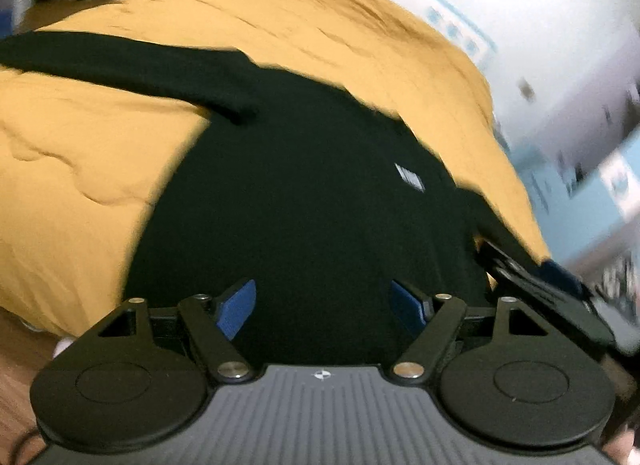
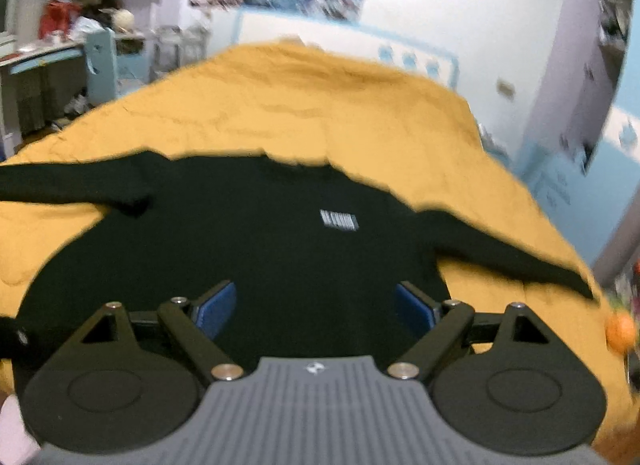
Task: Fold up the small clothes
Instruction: 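Grasp the sweatshirt sleeve cuff with the left gripper and lift it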
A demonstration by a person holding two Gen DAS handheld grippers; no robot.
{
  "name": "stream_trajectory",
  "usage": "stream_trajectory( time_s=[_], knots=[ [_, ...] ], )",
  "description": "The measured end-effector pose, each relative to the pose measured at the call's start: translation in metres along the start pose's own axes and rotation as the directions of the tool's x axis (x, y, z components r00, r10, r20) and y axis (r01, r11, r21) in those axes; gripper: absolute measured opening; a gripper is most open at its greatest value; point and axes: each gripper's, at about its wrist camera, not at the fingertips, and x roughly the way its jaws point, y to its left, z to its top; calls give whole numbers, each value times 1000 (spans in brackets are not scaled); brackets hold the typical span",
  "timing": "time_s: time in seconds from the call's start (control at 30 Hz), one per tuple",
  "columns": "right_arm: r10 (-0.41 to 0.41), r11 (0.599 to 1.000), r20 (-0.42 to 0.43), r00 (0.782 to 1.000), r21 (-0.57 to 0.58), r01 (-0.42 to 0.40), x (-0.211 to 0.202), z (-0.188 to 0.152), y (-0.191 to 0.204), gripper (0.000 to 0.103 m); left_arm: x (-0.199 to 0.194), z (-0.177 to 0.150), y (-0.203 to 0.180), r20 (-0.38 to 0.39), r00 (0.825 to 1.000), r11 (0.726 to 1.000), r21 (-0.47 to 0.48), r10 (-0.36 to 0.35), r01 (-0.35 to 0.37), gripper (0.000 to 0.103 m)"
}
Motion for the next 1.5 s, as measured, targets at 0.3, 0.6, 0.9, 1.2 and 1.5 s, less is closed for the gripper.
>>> stream_trajectory(
  time_s=[0.3,0.6,0.9,1.2,1.5],
  knots=[
    [294,938,129,947,-228,-260,79,18,80,82,-6,85,158,272,947,955,-280,172,-93,84],
    [345,912,55,937,-257,-321,179,47,173,82,9,146,313,409,871,821,-571,271,13,83],
    [406,875,20,914,-297,-383,226,55,234,82,24,163,370,478,808,776,-629,344,42,76],
    [422,860,-22,906,-305,-408,229,42,253,82,38,165,403,490,790,725,-684,369,85,11],
    [406,875,-19,913,-280,-395,216,42,217,82,16,180,378,571,765,772,-616,299,159,8]
  ],
)
